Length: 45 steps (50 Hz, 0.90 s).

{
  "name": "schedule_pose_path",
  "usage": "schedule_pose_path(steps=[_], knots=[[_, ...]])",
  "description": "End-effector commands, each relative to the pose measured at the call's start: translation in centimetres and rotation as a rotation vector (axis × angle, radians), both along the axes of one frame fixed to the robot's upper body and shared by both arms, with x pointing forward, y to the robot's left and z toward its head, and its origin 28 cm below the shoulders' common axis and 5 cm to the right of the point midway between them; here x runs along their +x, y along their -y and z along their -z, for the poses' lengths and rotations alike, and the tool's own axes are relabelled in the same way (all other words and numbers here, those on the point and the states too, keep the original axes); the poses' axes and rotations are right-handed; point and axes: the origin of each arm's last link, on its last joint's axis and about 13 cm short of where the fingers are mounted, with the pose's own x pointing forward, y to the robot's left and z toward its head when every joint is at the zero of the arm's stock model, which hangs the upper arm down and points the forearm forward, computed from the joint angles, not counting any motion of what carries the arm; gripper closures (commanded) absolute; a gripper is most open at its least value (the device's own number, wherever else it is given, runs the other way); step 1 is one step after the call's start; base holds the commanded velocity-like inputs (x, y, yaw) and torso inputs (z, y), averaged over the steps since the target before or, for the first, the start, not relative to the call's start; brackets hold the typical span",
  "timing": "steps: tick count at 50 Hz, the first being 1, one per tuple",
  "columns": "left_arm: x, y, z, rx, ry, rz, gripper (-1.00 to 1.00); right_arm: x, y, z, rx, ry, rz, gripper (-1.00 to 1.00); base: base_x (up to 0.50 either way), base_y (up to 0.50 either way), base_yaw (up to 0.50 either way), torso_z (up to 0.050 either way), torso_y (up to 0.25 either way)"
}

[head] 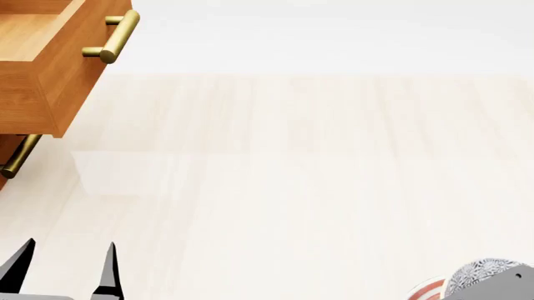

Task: Put the bowl on the plate.

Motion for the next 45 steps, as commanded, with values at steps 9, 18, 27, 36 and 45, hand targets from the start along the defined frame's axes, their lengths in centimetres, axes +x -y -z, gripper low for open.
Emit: schedule_pose_path(steps=[9, 18, 27, 36, 45], knots=[[0.0, 0.0, 0.0, 0.0, -0.002, -0.001, -1.0, 0.6, 0.3, 0.7, 0.015, 0.023, 0.012, 1.0, 0.0, 0.0, 0.0, 0.0, 0.0], [-0.1, 0.0, 0.0, 0.003, -0.001, -0.002, -1.0, 0.8, 0.3, 1.0, 0.023, 0.021, 0.014, 1.0, 0.0, 0.0, 0.0, 0.0, 0.001], [-0.1, 0.1, -0.3, 0.004, 0.0, 0.001, -1.0, 0.7, 0.3, 1.2, 0.028, 0.019, 0.014, 1.0, 0.0, 0.0, 0.0, 0.001, 0.0], [-0.1, 0.0, -0.4, 0.001, 0.002, -0.001, -1.0, 0.9, 0.3, 1.6, 0.034, 0.01, 0.013, 1.0, 0.0, 0.0, 0.0, 0.0, 0.0], [0.0, 0.0, -0.2, 0.002, 0.002, -0.002, -1.0, 1.1, 0.3, 2.1, 0.048, -0.001, 0.012, 1.0, 0.0, 0.0, 0.0, 0.0, 0.0]])
